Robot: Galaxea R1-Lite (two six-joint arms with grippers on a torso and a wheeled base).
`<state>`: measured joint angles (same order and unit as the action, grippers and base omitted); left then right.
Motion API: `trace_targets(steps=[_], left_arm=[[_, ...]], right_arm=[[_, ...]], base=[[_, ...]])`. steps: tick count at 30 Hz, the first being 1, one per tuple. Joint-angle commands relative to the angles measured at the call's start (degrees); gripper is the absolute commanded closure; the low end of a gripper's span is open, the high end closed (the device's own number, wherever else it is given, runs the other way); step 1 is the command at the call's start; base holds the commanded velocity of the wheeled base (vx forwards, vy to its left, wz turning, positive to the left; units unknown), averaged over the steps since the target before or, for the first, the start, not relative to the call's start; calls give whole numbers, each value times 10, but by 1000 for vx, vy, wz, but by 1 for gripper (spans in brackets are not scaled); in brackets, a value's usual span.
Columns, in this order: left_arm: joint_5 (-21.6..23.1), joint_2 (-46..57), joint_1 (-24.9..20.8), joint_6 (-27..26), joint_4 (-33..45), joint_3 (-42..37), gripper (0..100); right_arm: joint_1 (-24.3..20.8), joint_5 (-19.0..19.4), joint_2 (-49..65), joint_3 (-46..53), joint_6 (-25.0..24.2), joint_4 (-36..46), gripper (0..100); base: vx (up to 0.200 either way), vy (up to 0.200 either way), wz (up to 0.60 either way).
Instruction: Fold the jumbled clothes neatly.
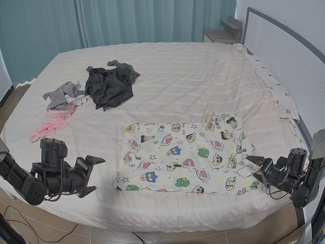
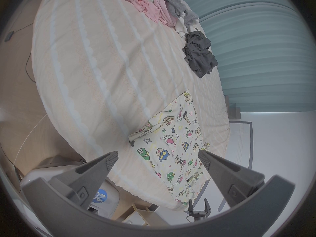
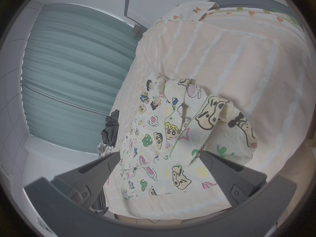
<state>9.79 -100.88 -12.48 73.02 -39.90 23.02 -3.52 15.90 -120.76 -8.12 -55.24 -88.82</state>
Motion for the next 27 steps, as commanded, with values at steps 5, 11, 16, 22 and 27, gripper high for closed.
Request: trace_targets(steps=[5,11,16,22,27], left_arm=[[1,-1,0,0,0,-1,0],[1,-6,-1,-1,-1,-3,0],[0,-9,-1,-1,-1,-3,0],[1,-9,-1,-1,-1,-3,0],[0,-9,0,-1,-1,-3,0]], right_arm=[[18,1,-36,-5,0,-2,0],[26,1,-57,-15,3,-2,0],[27,-1,-77,-30,2,-2,0],[32,-19,-82,-58,0,0,0],[30,-20,-80,-62,-2,1,0]], base=[[0,0,0],[0,0,0],[0,0,0],[0,0,0],[0,0,0]])
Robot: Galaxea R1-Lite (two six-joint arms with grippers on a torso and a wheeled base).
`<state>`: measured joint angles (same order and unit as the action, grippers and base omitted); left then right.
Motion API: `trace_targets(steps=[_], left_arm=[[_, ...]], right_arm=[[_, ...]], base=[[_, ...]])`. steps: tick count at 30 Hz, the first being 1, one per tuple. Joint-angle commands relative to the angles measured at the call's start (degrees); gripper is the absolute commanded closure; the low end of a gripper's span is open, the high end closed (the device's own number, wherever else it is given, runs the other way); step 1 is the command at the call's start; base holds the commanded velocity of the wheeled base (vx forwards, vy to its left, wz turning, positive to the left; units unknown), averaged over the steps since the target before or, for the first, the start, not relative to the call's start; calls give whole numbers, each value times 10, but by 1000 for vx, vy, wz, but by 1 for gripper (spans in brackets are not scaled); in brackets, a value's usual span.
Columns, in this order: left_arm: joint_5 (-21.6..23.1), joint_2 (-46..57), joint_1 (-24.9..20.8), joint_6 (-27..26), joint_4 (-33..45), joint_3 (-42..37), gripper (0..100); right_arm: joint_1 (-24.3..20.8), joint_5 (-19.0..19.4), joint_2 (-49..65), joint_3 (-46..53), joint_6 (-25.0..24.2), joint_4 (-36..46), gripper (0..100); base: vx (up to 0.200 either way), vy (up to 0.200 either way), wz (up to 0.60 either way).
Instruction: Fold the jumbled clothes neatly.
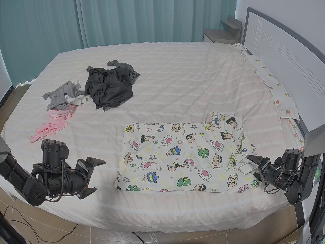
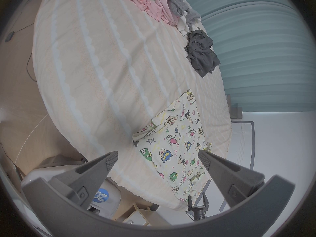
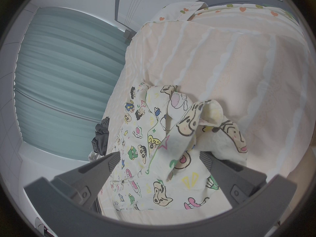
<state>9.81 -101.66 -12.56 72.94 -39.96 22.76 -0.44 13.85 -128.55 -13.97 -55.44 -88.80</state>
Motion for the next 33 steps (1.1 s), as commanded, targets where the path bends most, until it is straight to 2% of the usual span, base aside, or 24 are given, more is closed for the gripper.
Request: trace_targets(steps=[1,5,6,22,28,33], left_arm=[[-1,-1,1,0,0,0,0],[-1,-1,1,0,0,0,0],[-1,-1,0,0,0,0,0],[-1,-1,1,-1,0,0,0],[-1,-1,1,-1,0,0,0],[-1,-1,1,-1,0,1,0]], right_arm=[[-1,1,1,-4,-2,0,0],[-3,0,1,-1,-2,0,0],[-4,1,1,-1,-2,0,100],[-9,0,8,25,-2,-1,100],[-28,-3,59,25,-1,1,100],[-50,-21,80,17,2,7,100]], base=[[0,0,0],[0,0,0],[0,0,0],[0,0,0],[0,0,0],[0,0,0]])
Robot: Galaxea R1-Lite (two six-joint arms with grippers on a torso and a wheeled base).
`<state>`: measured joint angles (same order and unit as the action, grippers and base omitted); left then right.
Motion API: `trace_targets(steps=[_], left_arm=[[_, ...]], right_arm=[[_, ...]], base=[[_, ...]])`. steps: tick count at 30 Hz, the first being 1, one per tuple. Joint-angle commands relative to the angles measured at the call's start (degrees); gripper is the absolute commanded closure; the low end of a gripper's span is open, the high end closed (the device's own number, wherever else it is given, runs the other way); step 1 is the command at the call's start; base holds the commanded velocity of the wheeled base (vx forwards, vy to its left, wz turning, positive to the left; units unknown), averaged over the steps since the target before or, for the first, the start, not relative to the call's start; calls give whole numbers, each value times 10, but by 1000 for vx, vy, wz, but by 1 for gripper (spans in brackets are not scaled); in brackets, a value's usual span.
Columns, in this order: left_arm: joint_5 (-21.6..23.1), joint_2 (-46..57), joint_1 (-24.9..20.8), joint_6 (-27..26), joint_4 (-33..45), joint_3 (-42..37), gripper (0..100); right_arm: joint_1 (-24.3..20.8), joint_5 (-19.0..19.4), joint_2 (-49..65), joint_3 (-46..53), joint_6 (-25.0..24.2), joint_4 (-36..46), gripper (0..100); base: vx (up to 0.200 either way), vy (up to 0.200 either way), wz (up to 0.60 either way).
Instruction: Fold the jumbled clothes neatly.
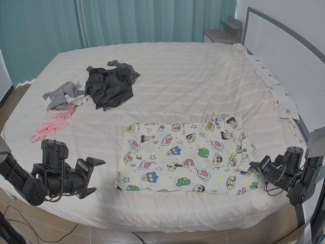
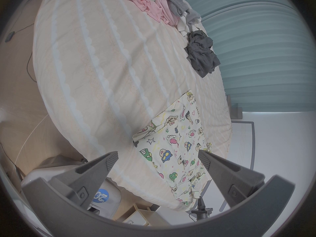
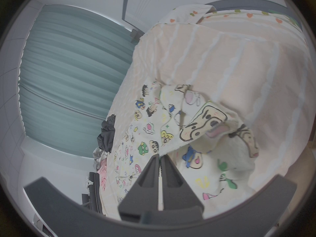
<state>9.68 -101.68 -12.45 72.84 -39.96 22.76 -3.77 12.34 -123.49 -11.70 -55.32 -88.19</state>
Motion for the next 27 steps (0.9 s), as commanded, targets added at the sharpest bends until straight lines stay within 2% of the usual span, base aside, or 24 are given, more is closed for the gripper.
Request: trace_targets(steps=[1,6,9,16,27], left_arm=[[0,-1,0,0,0,0,0],[0,-1,0,0,0,1,0],[1,-2,0,0,0,1,0],[0,-4,1,-1,0,1,0],[0,-5,1,-1,0,1,0]], right_arm=[[-22,-10,32,-8,1,2,100],[-36,-29,47,-10,3,9,100],[-41,-33,73,-28,5,43,100],[-41,-33,151,-99,5,203,100],[-59,-50,193,-139,14,322,100]], base=[[0,0,0],[0,0,0],[0,0,0],[0,0,0],[0,0,0]])
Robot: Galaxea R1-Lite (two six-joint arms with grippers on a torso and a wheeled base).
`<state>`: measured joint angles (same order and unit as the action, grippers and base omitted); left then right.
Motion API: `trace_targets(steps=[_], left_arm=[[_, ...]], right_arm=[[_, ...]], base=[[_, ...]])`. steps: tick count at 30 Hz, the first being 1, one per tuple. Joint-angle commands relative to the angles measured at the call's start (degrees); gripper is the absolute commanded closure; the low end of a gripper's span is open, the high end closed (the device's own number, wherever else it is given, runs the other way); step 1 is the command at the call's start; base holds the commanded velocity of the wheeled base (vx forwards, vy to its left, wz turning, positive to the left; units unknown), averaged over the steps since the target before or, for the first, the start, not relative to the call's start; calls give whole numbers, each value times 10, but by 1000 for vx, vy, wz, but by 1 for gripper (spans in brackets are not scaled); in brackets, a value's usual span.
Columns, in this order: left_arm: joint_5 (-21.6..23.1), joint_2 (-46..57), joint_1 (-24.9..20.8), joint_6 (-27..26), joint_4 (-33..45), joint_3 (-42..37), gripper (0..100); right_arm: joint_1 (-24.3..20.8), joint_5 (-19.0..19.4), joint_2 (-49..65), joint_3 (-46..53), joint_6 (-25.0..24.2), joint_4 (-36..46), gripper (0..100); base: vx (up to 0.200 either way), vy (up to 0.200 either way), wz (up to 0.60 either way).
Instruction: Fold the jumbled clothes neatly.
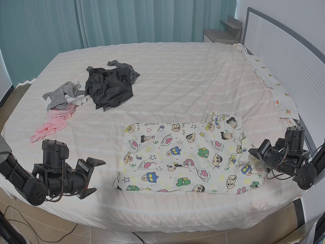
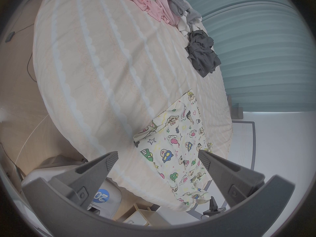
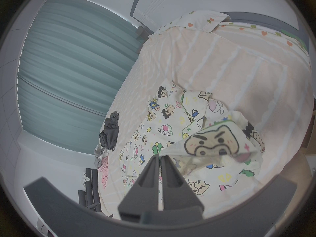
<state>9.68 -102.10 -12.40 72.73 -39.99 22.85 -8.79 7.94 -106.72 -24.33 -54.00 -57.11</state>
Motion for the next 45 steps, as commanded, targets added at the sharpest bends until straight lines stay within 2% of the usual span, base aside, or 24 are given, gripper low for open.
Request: trace_targets(steps=[1,13,19,33,39,45], left_arm=[[0,-1,0,0,0,0,0],[0,-4,0,0,0,0,0],[0,-6,0,0,0,0,0],[0,-6,0,0,-1,-1,0],[0,-6,0,0,0,-1,0],[0,-9,0,0,0,-1,0]], right_arm=[[-11,-13,28,-15,5,24,100],[-47,-27,92,-16,13,156,100],[-53,-42,92,-1,13,170,100],[-61,-35,51,47,6,169,100],[-60,-10,4,68,3,162,100],[-57,-10,-56,95,0,91,100]], base=[[0,0,0],[0,0,0],[0,0,0],[0,0,0],[0,0,0],[0,0,0]])
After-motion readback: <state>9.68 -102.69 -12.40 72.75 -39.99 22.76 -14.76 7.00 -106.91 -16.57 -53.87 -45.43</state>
